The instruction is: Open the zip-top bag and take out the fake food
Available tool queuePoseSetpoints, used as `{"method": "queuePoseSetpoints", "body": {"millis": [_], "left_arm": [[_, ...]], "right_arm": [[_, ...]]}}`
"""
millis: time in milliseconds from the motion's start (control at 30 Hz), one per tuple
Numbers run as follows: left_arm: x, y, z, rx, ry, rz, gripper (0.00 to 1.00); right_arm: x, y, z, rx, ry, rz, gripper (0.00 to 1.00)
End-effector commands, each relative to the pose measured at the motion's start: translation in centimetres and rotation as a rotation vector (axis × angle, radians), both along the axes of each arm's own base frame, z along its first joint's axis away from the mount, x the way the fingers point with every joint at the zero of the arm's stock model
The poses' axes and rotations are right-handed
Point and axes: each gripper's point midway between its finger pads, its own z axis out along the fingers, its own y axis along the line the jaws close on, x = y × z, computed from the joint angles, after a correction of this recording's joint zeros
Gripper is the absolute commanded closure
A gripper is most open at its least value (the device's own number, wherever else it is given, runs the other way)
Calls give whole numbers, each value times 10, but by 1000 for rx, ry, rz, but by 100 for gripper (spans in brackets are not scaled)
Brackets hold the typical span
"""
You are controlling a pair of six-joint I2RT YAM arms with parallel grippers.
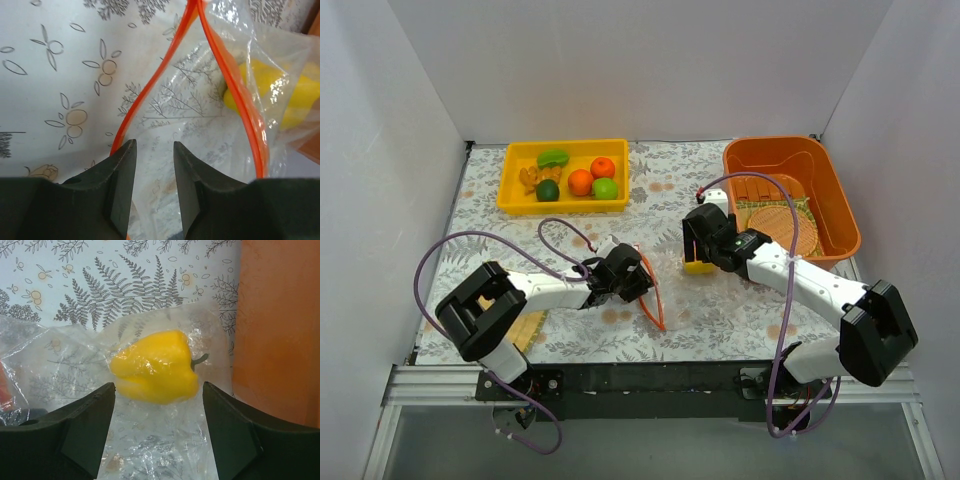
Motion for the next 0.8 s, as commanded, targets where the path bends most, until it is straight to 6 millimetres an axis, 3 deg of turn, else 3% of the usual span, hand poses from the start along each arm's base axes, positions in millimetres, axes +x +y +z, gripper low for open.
{"method": "queuePoseSetpoints", "body": {"millis": [0, 133, 233, 267, 300, 400, 433, 767], "left_arm": [[15, 13, 1, 65, 0, 124, 66], [13, 25, -10, 128, 20, 154, 66], [12, 33, -13, 153, 20, 168, 66], [12, 33, -12, 155, 14, 162, 66], [12, 33, -12, 158, 12, 151, 66], [15, 25, -5, 146, -14, 110, 66], [18, 22, -1, 134, -30, 98, 65], [21, -1, 29, 33, -109, 9, 42]], "right_arm": [[16, 4, 9, -14, -34, -24, 21], [23, 10, 1, -35, -20, -18, 23], [25, 15, 1, -21, -21, -5, 34], [26, 16, 1, -15, -24, -2, 41], [26, 17, 3, -8, -27, -1, 59], [25, 22, 6, 15, -21, 9, 91], [23, 24, 9, 25, -18, 14, 96], [2, 54, 66, 124, -84, 79, 99]]}}
